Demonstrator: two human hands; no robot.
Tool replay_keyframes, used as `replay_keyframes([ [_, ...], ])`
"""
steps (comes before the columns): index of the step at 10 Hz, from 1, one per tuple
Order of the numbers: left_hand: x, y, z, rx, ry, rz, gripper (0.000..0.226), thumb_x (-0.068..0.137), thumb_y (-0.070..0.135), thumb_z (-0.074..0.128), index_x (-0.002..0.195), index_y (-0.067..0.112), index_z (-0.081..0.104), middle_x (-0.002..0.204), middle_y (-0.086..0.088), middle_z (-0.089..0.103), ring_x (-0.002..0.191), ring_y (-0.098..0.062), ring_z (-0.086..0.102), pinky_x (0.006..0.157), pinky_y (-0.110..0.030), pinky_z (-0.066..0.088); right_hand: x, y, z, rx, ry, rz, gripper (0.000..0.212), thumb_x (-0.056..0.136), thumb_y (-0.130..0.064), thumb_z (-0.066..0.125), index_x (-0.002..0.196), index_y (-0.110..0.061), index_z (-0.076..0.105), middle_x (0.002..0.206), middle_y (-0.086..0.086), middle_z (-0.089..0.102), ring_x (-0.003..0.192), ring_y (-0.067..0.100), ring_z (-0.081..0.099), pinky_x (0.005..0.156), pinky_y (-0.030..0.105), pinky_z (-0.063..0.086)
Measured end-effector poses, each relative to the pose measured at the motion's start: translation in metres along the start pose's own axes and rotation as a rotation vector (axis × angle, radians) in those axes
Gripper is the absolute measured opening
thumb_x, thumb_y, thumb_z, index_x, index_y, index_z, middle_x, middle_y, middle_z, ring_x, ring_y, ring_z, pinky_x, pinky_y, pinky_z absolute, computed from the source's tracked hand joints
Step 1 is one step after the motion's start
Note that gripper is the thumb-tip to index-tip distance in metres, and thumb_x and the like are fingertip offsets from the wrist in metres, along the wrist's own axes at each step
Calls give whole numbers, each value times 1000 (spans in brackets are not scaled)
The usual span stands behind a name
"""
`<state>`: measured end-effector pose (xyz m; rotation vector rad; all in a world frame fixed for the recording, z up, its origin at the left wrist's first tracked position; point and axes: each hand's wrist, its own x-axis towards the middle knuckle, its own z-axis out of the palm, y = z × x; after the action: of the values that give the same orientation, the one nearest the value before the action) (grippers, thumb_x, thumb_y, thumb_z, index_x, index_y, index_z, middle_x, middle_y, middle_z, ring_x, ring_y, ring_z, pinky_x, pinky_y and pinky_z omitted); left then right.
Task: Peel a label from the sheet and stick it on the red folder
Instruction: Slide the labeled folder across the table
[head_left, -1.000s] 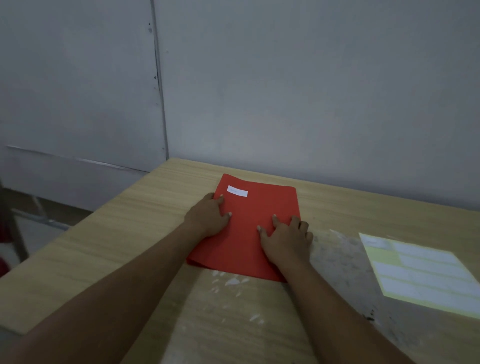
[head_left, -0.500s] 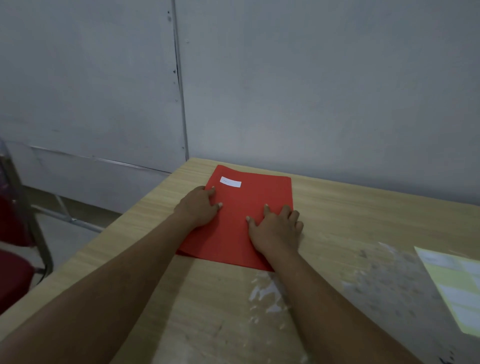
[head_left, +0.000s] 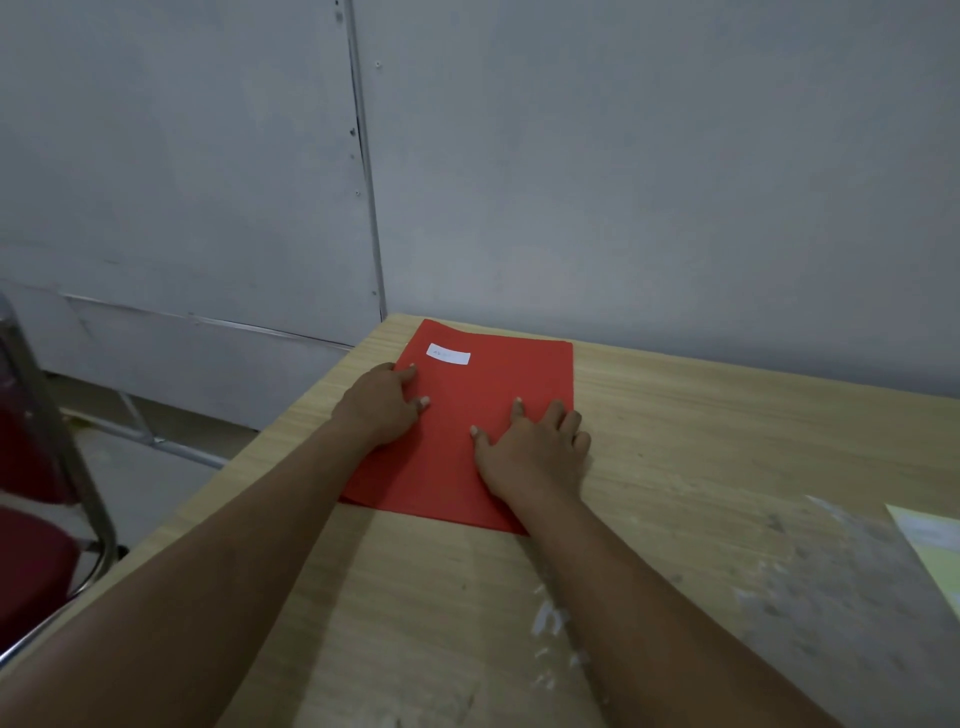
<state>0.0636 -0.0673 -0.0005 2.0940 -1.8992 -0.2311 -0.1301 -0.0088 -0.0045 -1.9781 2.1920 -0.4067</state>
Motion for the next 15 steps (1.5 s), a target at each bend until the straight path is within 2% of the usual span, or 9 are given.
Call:
replay_keyframes([
  [15, 10, -8, -2, 77, -51, 23, 66, 96, 51, 48, 154, 25, 31, 162, -9, 26, 147, -29, 31, 117, -45, 29, 2, -7, 10, -59, 26, -14, 81, 91, -73, 27, 158, -27, 25, 164, 22, 17, 149, 39, 16, 119, 50, 15],
])
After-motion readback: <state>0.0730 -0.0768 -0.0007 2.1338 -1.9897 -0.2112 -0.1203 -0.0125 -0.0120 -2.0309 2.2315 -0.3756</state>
